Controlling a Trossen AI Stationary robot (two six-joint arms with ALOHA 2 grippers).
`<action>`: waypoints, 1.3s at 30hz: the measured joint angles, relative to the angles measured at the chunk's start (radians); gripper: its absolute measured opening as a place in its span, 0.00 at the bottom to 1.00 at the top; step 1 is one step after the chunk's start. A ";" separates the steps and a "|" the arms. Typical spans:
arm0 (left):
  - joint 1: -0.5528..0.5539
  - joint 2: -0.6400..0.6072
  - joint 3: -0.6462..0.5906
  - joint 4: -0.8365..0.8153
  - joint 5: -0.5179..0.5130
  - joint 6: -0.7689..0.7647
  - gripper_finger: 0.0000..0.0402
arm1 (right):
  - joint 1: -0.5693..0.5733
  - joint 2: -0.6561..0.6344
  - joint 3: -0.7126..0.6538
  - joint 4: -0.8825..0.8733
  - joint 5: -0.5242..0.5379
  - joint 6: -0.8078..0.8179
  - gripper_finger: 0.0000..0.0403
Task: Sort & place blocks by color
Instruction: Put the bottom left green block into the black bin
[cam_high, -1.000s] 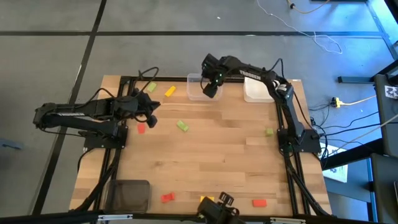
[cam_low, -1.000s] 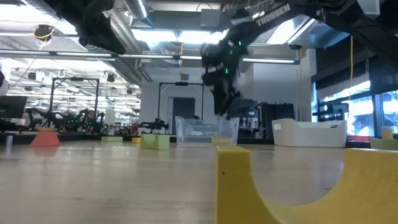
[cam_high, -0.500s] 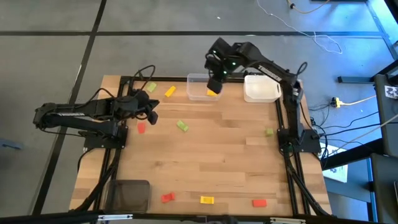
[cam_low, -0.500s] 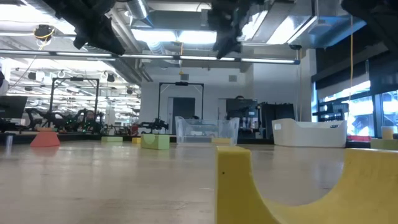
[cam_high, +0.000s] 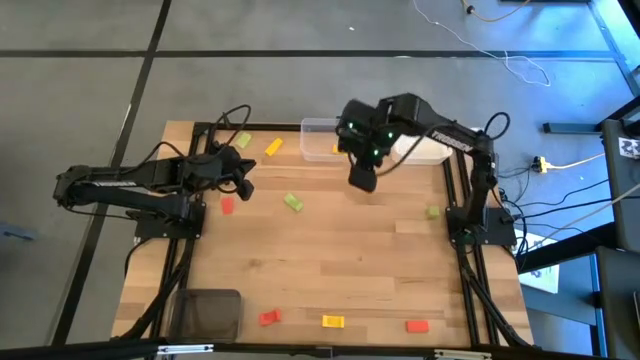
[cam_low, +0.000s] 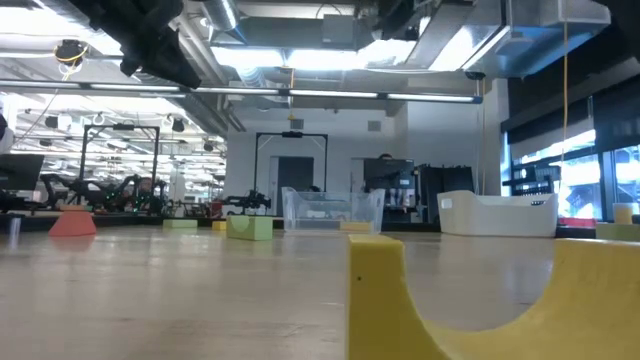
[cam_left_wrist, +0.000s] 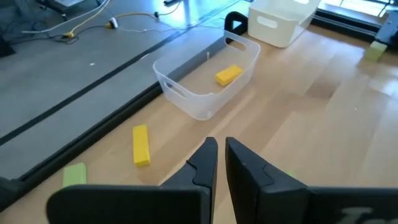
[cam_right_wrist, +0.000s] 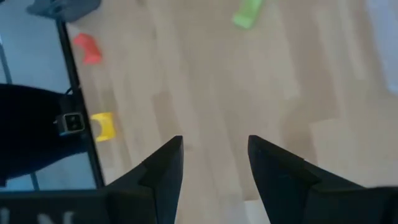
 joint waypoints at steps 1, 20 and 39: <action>-0.001 0.000 0.000 0.001 0.001 0.012 0.06 | 0.020 0.000 -0.001 -0.003 0.001 0.020 0.45; 0.000 0.175 0.371 -0.247 0.106 0.223 0.01 | 0.207 -0.005 -0.002 -0.002 0.193 0.160 0.45; 0.018 0.541 0.730 -0.680 0.069 0.155 0.17 | 0.257 -0.161 -0.002 -0.002 0.260 0.122 0.37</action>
